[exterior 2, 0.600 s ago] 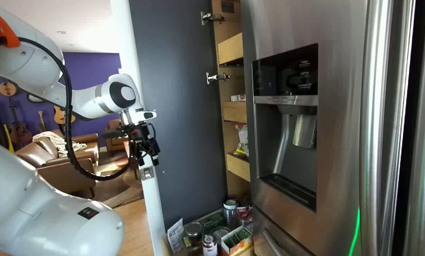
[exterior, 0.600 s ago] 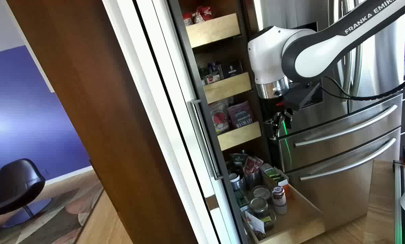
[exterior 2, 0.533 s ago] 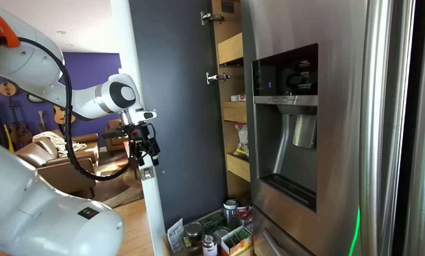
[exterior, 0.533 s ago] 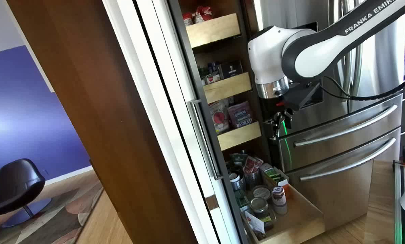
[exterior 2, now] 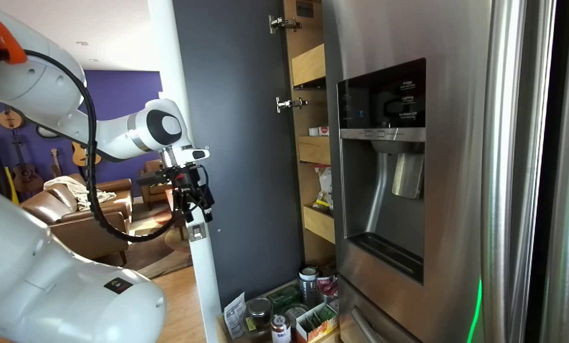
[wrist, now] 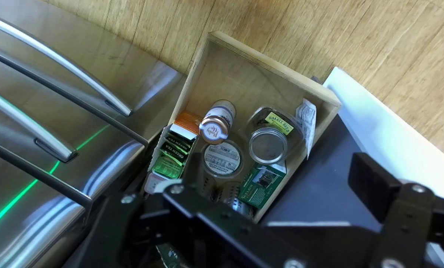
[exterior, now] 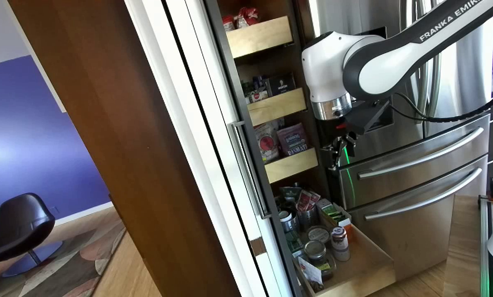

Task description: Put the white jar between the two shorter jars

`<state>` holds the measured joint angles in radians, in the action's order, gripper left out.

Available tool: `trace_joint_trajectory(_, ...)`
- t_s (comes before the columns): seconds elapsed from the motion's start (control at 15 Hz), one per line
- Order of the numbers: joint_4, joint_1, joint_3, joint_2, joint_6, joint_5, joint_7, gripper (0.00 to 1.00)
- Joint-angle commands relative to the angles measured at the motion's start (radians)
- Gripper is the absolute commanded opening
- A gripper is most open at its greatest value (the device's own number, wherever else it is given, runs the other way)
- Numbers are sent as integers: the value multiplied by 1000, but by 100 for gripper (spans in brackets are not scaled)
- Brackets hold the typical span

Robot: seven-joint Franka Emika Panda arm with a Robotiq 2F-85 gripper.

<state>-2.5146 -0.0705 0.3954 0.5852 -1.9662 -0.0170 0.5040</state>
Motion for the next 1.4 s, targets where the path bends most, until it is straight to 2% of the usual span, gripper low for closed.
trace_joint_trajectory(0.0, 1, -22, -20, -5, 2, 13, 11, 100)
trace_joint_trajectory(0.13, 1, -23, -20, -5, 2, 13, 11, 100)
trace_joint_trajectory(0.33, 0, -1, -36, -72, -35, 12, 16, 100)
trace_joint_trajectory(0.6, -34, 13, -91, -167, -114, -8, 4, 100)
trace_joint_trajectory(1.2, -143, 66, -192, -473, -533, 31, 44, 100)
trace_joint_trajectory(1.33, -150, 70, -207, -552, -630, 72, 74, 100)
